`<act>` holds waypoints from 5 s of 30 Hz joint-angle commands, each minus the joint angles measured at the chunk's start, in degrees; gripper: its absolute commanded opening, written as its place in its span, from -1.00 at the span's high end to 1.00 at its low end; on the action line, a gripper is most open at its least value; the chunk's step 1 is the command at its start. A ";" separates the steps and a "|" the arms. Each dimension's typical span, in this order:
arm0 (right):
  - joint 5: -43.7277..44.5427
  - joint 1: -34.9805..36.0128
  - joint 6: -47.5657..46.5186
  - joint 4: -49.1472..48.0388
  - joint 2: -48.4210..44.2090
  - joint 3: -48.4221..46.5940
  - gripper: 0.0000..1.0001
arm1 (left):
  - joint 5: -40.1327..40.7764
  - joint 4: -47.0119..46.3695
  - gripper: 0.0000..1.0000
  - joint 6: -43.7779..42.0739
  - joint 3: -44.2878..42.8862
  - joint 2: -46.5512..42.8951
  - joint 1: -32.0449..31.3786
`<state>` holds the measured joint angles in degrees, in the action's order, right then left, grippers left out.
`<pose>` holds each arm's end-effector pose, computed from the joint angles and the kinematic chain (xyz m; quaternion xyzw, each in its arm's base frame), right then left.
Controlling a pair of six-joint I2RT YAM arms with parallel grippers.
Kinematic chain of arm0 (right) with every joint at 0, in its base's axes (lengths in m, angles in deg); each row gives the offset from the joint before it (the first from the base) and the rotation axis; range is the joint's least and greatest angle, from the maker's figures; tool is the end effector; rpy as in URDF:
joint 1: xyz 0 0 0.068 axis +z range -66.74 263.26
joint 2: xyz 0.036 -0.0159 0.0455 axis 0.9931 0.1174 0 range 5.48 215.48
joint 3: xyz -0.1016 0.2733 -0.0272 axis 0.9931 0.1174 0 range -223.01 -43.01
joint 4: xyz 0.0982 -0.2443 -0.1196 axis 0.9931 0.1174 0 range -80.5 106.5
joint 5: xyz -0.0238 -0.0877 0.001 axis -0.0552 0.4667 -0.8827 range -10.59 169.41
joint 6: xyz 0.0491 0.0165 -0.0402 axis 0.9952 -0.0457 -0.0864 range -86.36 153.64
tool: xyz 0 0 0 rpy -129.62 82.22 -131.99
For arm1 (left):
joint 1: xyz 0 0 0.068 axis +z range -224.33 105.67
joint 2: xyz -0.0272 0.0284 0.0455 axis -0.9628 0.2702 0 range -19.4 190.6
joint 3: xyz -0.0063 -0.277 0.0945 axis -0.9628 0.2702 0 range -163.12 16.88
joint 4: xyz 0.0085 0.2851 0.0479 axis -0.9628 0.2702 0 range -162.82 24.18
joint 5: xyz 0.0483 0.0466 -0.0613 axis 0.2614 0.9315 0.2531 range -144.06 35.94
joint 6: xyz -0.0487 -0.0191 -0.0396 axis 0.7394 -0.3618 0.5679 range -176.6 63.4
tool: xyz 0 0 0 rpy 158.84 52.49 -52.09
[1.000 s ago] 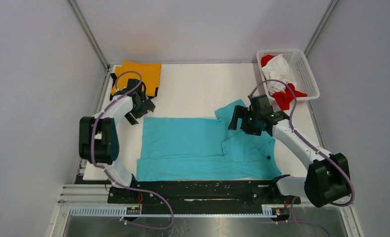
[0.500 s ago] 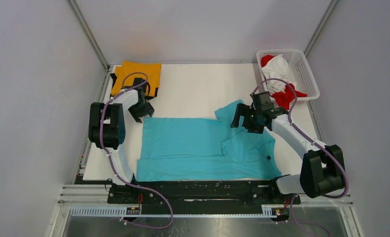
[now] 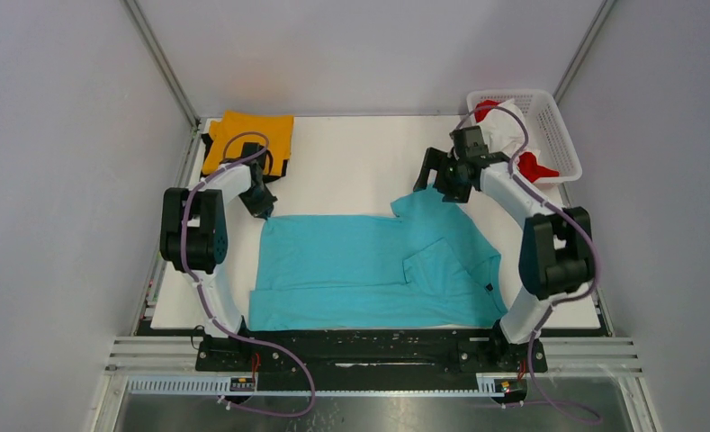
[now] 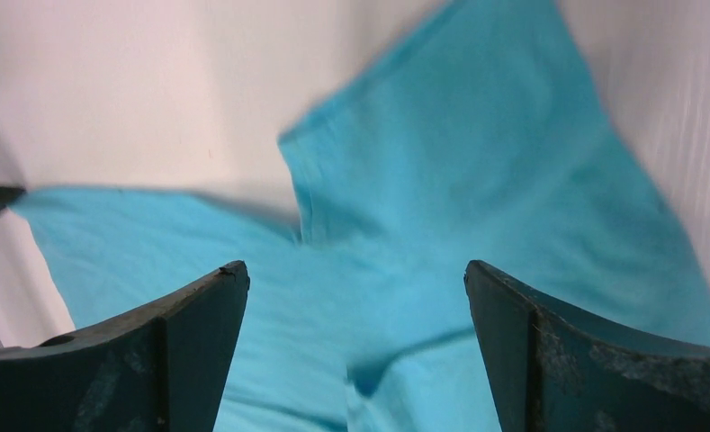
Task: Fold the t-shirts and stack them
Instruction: Grab the side of the flattened tshirt furthest away from the robot with both arms, then fold the other side of the tshirt into a rectangle
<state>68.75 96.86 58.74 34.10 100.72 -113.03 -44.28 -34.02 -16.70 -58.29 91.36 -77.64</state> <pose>0.3868 0.1033 0.2391 0.0620 0.9336 0.1956 0.2938 0.4123 -0.0152 0.1485 -0.3208 0.9336 0.0286 0.1569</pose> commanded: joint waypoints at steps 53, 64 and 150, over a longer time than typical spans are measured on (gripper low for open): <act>16.81 2.07 -0.87 34.48 45.58 -57.07 1.00 | -4.80 -1.15 1.00 -1.12 6.65 -12.54 -0.03; 11.96 2.32 -5.97 11.83 17.15 -26.56 1.00 | -7.49 -3.51 1.00 -0.27 12.09 -18.52 -0.24; -5.34 15.62 -0.63 -7.55 -13.56 25.39 -0.99 | -12.68 -8.99 -0.98 7.12 38.69 -45.50 -2.88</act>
<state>69.76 112.12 59.53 29.56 87.10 -87.00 -58.44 -41.27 -8.59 -20.00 45.37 -80.68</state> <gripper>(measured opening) 0.993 0.989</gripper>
